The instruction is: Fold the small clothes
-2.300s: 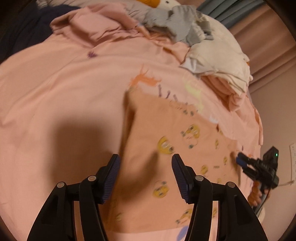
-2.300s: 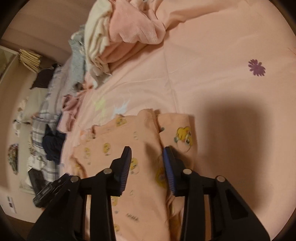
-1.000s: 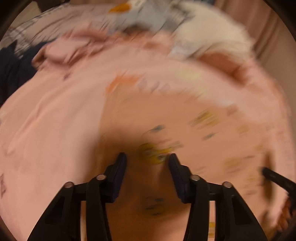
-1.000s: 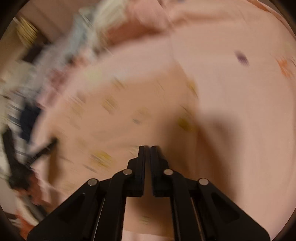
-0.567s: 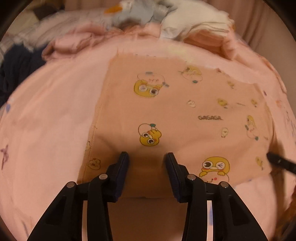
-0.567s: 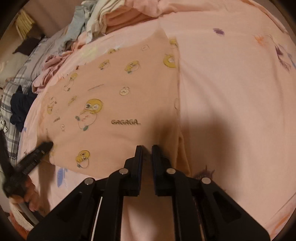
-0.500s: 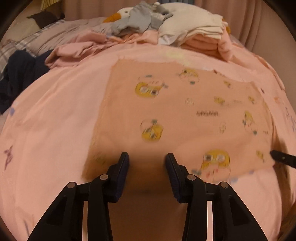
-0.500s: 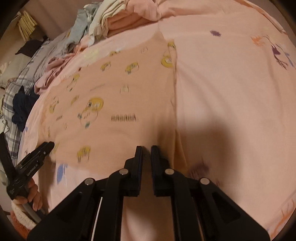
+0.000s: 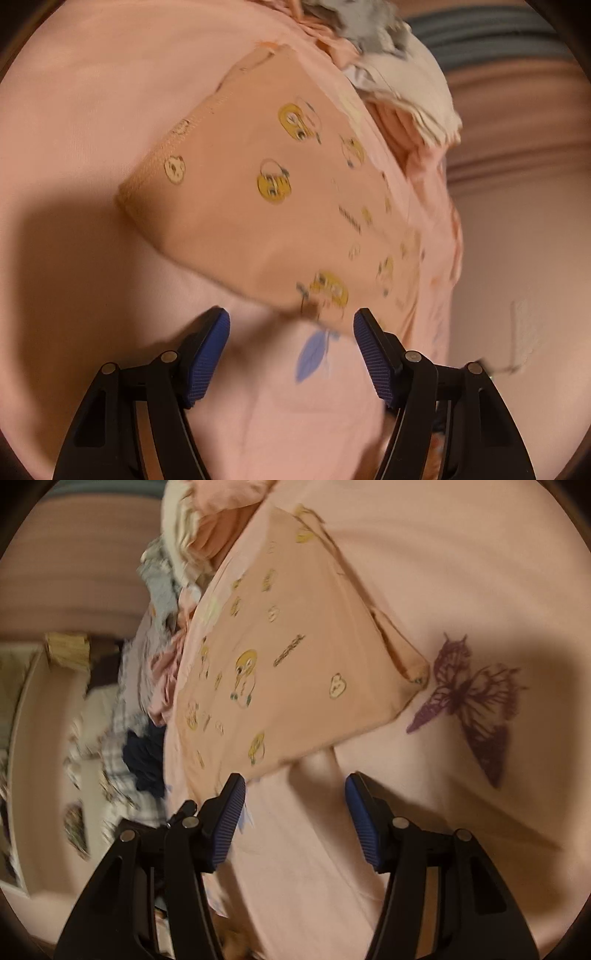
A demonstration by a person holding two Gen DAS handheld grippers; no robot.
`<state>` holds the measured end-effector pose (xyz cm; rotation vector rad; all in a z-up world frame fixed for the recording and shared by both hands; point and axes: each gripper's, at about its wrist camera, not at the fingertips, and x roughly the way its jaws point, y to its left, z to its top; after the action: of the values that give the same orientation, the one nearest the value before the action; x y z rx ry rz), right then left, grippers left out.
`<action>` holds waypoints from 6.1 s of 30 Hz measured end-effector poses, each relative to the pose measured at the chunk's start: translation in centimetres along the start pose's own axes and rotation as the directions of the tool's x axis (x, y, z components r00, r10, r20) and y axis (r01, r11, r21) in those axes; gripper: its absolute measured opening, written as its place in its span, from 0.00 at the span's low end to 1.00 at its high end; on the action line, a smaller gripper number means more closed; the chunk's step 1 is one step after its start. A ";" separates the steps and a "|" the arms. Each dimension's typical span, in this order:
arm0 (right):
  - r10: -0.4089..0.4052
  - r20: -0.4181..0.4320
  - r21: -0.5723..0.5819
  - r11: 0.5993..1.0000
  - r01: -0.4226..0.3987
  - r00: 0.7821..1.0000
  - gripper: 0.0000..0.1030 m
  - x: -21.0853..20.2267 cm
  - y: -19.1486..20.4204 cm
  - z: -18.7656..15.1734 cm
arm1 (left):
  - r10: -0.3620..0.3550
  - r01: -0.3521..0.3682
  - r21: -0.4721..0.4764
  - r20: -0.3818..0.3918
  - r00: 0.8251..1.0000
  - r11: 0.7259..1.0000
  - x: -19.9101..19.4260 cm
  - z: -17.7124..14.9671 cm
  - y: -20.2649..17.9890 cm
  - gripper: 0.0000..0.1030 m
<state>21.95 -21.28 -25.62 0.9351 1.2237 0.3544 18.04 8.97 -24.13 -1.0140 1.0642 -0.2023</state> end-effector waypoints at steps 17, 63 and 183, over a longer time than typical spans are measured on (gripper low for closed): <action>0.107 0.083 0.119 0.986 -0.117 0.991 0.47 2.2 -0.3 3.9 | -0.105 0.112 -0.102 0.072 0.992 0.988 0.8 2.9 0.7 0.67; -0.142 0.180 -0.150 0.974 0.170 0.973 0.09 -3.1 0.7 0.0 | 0.285 -0.315 0.106 0.230 0.931 0.943 0.2 -2.0 -2.1 0.12; 0.029 0.110 -0.365 0.931 0.013 0.993 0.12 -7.4 1.8 6.5 | 0.343 -0.343 0.500 0.096 0.935 0.795 7.7 -11.0 -9.3 0.12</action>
<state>25.71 -27.97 -19.18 0.6286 1.0047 0.5095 16.08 -7.23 -22.98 -0.3284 1.0965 -0.1729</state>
